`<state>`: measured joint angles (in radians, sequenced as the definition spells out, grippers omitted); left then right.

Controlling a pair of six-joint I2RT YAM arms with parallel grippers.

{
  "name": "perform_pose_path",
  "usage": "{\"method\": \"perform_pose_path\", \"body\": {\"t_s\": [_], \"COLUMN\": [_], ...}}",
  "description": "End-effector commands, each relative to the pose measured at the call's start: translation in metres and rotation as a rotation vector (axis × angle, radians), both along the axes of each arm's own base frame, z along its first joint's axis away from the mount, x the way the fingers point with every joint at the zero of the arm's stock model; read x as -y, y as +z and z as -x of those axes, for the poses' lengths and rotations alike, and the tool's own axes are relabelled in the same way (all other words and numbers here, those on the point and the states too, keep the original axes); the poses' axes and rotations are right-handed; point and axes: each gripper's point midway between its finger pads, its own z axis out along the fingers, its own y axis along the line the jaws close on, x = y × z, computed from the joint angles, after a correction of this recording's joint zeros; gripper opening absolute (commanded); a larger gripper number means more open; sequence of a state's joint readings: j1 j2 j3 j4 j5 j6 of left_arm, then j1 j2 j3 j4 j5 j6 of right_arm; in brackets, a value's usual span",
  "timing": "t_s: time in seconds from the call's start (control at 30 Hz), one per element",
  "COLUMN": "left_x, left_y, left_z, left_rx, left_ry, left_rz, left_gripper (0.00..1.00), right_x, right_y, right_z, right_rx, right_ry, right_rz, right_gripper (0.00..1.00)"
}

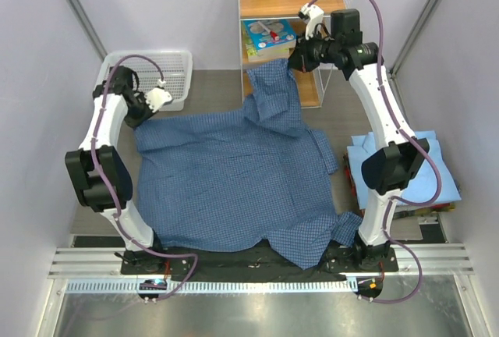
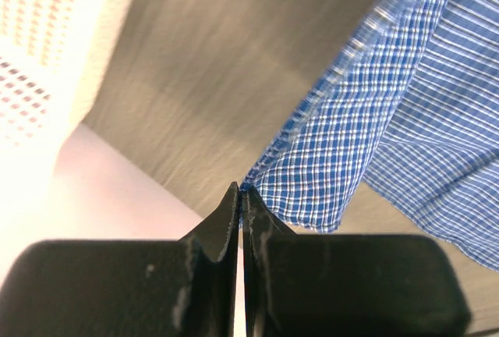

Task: Fold and stack the long sleeve shirts
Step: Fold the shirt

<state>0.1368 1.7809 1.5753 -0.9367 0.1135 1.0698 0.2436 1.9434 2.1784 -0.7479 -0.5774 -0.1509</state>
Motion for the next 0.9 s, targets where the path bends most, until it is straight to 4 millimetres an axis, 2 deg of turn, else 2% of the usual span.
{"method": "perform_pose_path", "body": {"t_s": [0.0,0.07,0.1,0.17,0.2,0.23,0.3,0.33,0.4,0.43,0.5,0.53,0.57,0.63,0.67,0.77,0.8,0.87], "left_x": [-0.003,-0.007,-0.007,-0.013,-0.013,-0.014,-0.010,-0.007,0.000,0.002,0.006,0.007,0.010,0.017,0.021,0.030,0.032,0.033], "left_y": [0.008,0.011,0.011,0.016,0.014,0.014,0.018,0.011,0.014,0.005,0.004,0.001,-0.004,-0.004,-0.007,-0.008,-0.015,-0.022], "left_z": [-0.008,-0.007,-0.006,-0.002,0.003,0.007,0.018,0.029,0.042,0.049,0.060,0.065,0.075,0.085,0.097,0.108,0.116,0.124], "left_rx": [0.012,0.021,0.022,0.041,0.030,0.025,0.022,-0.012,-0.009,-0.027,-0.037,-0.049,-0.086,-0.102,-0.140,-0.157,-0.183,-0.206], "left_ry": [0.038,0.041,0.035,0.041,0.038,0.024,-0.001,-0.030,-0.061,-0.068,-0.089,-0.091,-0.102,-0.119,-0.125,-0.145,-0.148,-0.156], "left_rz": [0.020,0.014,0.009,-0.001,0.002,-0.004,0.006,0.011,0.025,0.031,0.037,0.043,0.054,0.079,0.099,0.125,0.130,0.119], "left_gripper": [0.00,0.00,0.00,0.00,0.00,0.00,0.00,0.00,0.00,0.00,0.00,0.00,0.00,0.00,0.00,0.00,0.00,0.00], "right_x": [-0.004,-0.004,-0.003,-0.004,-0.004,-0.004,-0.003,-0.001,0.001,0.004,0.008,0.011,0.015,0.020,0.023,0.029,0.030,0.032], "right_y": [0.043,0.047,0.056,0.056,0.067,0.059,0.057,0.052,0.039,0.031,0.019,0.003,0.007,-0.004,0.001,-0.005,-0.007,-0.025], "right_z": [-0.002,0.004,0.011,0.021,0.032,0.036,0.047,0.058,0.068,0.078,0.089,0.095,0.104,0.114,0.121,0.128,0.131,0.136], "right_rx": [0.113,0.118,0.134,0.125,0.149,0.137,0.136,0.125,0.108,0.089,0.070,0.037,0.049,0.032,0.049,0.047,0.048,0.017], "right_ry": [0.005,0.015,0.022,0.045,0.053,0.060,0.070,0.076,0.084,0.083,0.089,0.089,0.085,0.089,0.086,0.085,0.088,0.106], "right_rz": [-0.041,-0.044,-0.052,-0.061,-0.064,-0.053,-0.041,-0.032,-0.002,0.010,0.035,0.054,0.061,0.085,0.090,0.122,0.130,0.159], "right_gripper": [0.01,0.01,0.01,0.01,0.01,0.01,0.01,0.01,0.01,0.01,0.01,0.01,0.01,0.01,0.01,0.01,0.01,0.01]}}
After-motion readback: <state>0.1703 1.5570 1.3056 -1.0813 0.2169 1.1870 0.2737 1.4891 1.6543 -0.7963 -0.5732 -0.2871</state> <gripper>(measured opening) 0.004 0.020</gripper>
